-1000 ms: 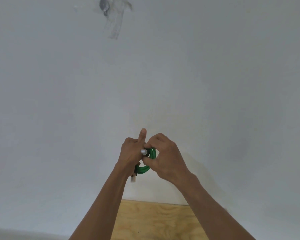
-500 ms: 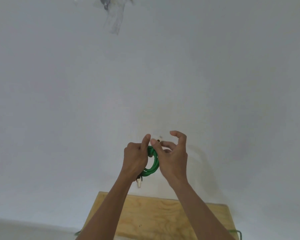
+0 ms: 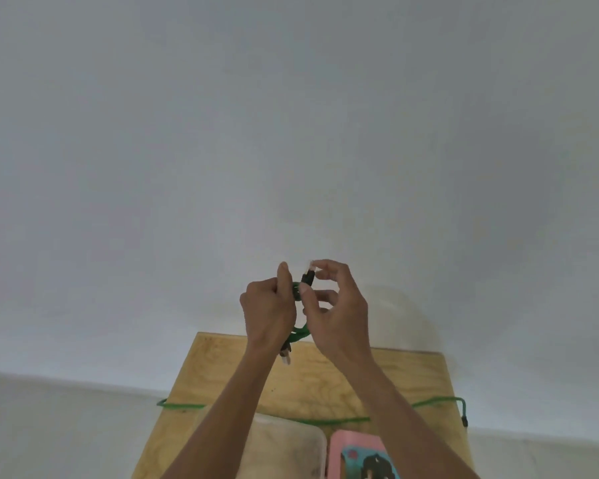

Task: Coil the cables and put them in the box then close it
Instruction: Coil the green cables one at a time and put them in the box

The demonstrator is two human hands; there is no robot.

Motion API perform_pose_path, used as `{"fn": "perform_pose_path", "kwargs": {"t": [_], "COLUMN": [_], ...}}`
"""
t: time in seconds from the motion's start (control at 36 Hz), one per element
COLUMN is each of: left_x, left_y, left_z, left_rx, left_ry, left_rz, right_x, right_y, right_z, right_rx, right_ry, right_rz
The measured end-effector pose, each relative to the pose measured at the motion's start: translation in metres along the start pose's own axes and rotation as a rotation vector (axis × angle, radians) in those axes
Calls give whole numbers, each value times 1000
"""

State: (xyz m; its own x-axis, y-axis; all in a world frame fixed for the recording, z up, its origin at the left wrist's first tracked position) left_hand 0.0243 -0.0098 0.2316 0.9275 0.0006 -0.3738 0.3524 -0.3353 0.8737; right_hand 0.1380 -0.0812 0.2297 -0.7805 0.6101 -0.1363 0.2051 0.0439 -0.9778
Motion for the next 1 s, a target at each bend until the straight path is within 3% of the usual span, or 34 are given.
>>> {"fn": "perform_pose_path", "kwargs": {"t": [0.11, 0.31, 0.53, 1.0], "left_x": [11, 16, -8, -63], "left_y": [-9, -40, -80, -171], "left_z": [16, 57, 90, 136], "left_rx": [-55, -179, -213, -206], "left_ry": [46, 55, 33, -222], "left_rz": [-6, -5, -25, 97], "right_x": [-5, -12, 3, 73], "right_y": [28, 52, 70, 107], "right_z": [16, 47, 74, 155], "right_rx": [142, 54, 128, 182], "right_ry": [27, 3, -129, 32], "right_rz": [-78, 86, 163, 284]}}
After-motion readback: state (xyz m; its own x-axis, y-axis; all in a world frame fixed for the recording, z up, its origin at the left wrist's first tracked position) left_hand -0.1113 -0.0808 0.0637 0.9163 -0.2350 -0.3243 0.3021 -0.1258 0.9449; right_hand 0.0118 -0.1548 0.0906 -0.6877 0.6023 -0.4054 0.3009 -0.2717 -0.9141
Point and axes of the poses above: each hand's wrist, its own z-axis away from the middle knuckle, its own x-axis out of the palm, y = z × x, the point moved 6 cm from there along -z, towards the middle knuckle, and after that the axes turned 8 degrees about x, right-handed, at the moved point
